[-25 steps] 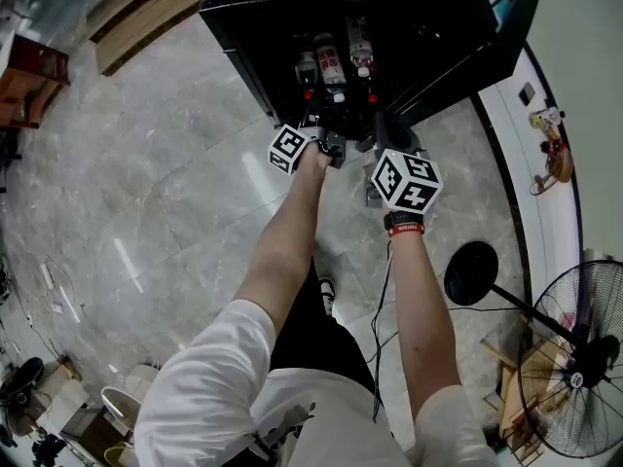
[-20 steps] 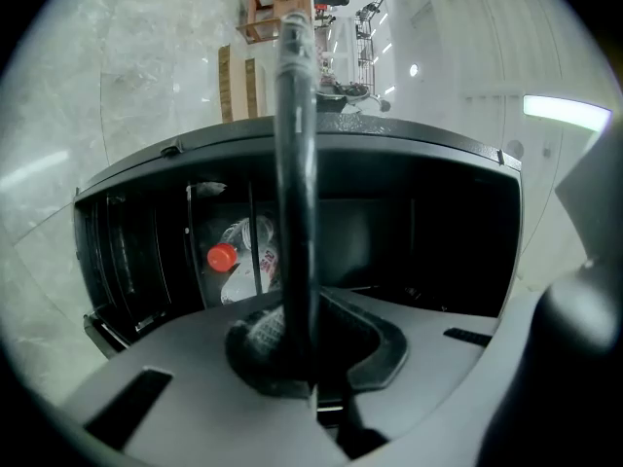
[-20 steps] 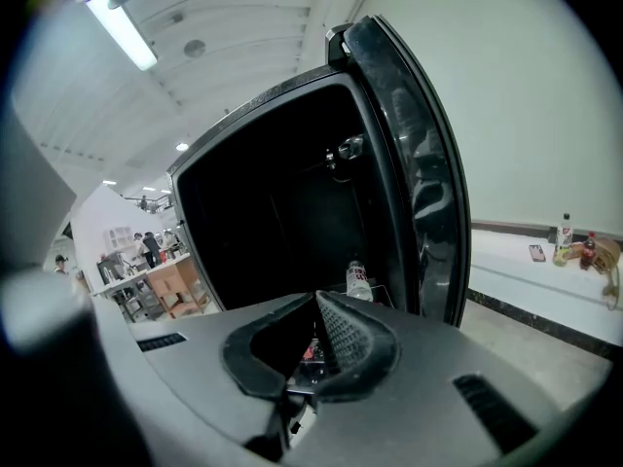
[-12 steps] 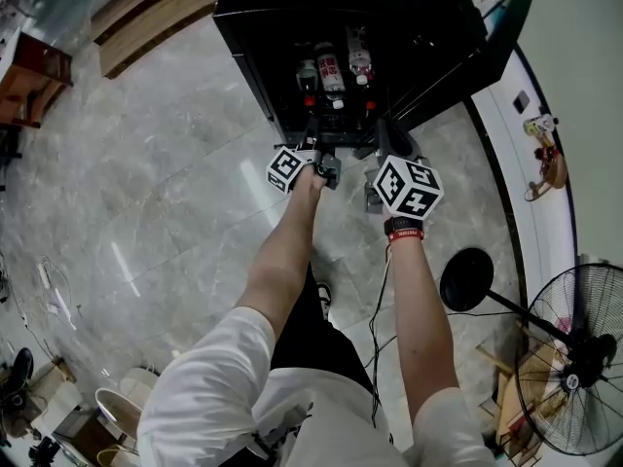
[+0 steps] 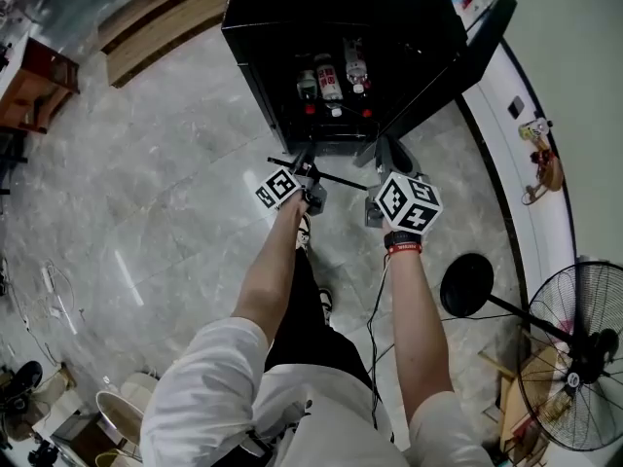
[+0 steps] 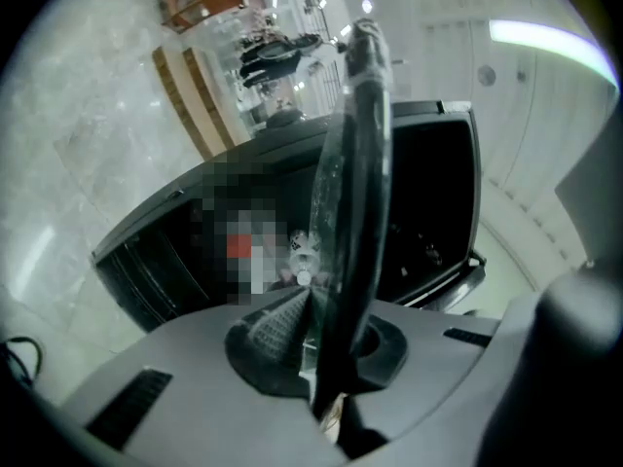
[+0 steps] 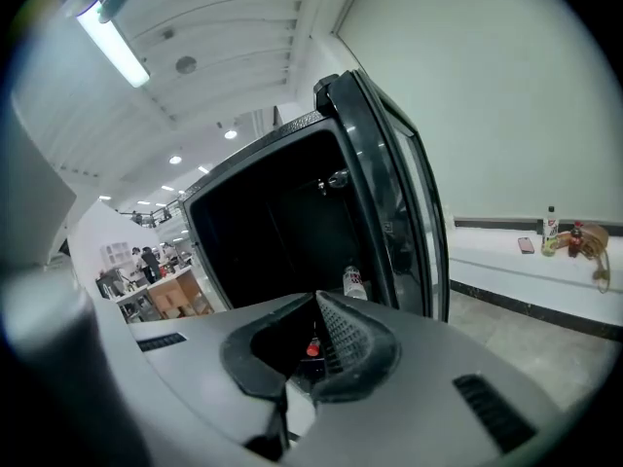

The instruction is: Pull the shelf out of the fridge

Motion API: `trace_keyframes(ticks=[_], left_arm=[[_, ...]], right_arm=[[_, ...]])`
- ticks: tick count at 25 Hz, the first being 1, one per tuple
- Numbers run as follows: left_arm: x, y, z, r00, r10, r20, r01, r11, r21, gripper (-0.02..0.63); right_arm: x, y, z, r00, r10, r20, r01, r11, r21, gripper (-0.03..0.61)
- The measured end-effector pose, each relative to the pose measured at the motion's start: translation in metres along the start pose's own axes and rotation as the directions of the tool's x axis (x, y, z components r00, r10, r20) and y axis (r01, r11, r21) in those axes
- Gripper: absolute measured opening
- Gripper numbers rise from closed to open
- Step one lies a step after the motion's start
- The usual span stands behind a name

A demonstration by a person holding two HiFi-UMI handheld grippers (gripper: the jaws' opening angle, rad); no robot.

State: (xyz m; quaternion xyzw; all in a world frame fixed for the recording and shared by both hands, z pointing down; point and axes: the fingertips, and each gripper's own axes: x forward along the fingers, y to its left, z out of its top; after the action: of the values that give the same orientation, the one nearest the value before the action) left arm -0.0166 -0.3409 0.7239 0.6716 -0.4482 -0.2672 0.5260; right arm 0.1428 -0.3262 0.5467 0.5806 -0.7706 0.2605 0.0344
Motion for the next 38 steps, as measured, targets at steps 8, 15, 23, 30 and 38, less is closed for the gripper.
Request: trace_keyframes(ticks=[8, 15, 23, 30, 38], left_arm=[[-0.059, -0.054, -0.007, 0.995, 0.050, -0.090, -0.026, 0.970, 0.244, 0.026], [-0.132, -0.126, -0.005, 0.990, 0.108, -0.091, -0.060, 0.906, 0.419, 0.026], [-0.223, -0.230, -0.002, 0.990, 0.139, 0.003, -0.110, 0.770, 0.629, 0.026], [-0.295, -0.307, -0.005, 0.989, 0.145, 0.042, -0.130, 0.678, 0.724, 0.026], [-0.369, -0.355, 0.008, 0.983, 0.128, 0.134, -0.185, 0.611, 0.770, 0.026]], right_arm=[[-0.064, -0.002, -0.003, 1.000, -0.018, 0.026, 0.016, 0.998, 0.058, 0.014], [-0.140, 0.010, -0.003, 1.000, -0.013, 0.015, 0.012, 0.999, 0.040, 0.014], [-0.226, 0.072, 0.013, 0.997, 0.072, 0.035, -0.063, 0.976, -0.208, 0.014], [-0.286, 0.119, 0.034, 0.987, 0.147, 0.067, -0.124, 0.955, -0.268, 0.014], [-0.323, 0.155, 0.044, 0.972, 0.207, 0.106, -0.176, 0.953, -0.246, 0.014]])
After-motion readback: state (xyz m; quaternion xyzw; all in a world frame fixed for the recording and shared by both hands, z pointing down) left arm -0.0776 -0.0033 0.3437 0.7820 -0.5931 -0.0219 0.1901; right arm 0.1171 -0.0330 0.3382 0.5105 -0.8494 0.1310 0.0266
